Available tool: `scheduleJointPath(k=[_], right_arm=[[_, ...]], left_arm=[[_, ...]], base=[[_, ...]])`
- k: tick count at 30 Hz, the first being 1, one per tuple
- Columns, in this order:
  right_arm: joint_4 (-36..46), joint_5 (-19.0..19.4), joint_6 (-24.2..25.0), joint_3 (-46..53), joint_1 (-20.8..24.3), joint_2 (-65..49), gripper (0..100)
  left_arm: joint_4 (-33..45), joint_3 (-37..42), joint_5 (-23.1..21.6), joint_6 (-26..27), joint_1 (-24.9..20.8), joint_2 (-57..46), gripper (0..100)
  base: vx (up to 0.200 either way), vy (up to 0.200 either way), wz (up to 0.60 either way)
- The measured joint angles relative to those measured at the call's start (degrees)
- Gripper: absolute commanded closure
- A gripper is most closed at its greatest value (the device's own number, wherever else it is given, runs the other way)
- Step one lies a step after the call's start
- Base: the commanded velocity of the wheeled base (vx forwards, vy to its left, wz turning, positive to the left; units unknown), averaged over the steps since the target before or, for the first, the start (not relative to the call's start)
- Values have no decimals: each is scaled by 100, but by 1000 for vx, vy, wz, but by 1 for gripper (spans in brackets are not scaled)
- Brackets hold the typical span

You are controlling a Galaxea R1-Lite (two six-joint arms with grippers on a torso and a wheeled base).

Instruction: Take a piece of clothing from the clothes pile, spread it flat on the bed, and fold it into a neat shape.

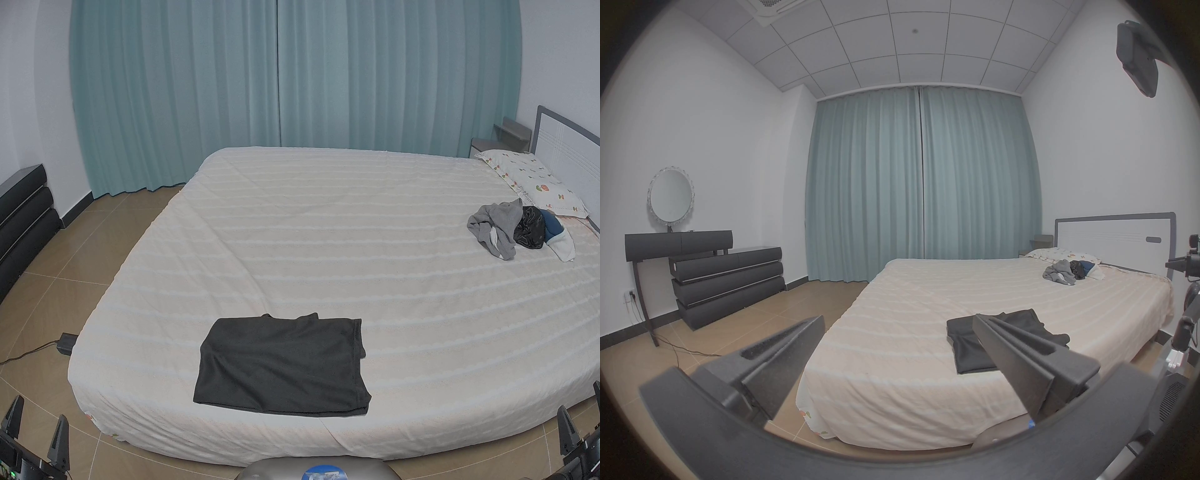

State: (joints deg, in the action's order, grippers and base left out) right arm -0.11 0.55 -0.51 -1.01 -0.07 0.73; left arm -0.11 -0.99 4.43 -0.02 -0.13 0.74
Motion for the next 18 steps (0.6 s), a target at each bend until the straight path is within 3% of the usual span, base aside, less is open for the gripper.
scheduleJointPath(k=[18], right_arm=[[55, 21, 11, 0, 10, 9, 0]], left_arm=[[-5, -2, 4, -22, 4, 7, 0]], base=[[0, 0, 0]])
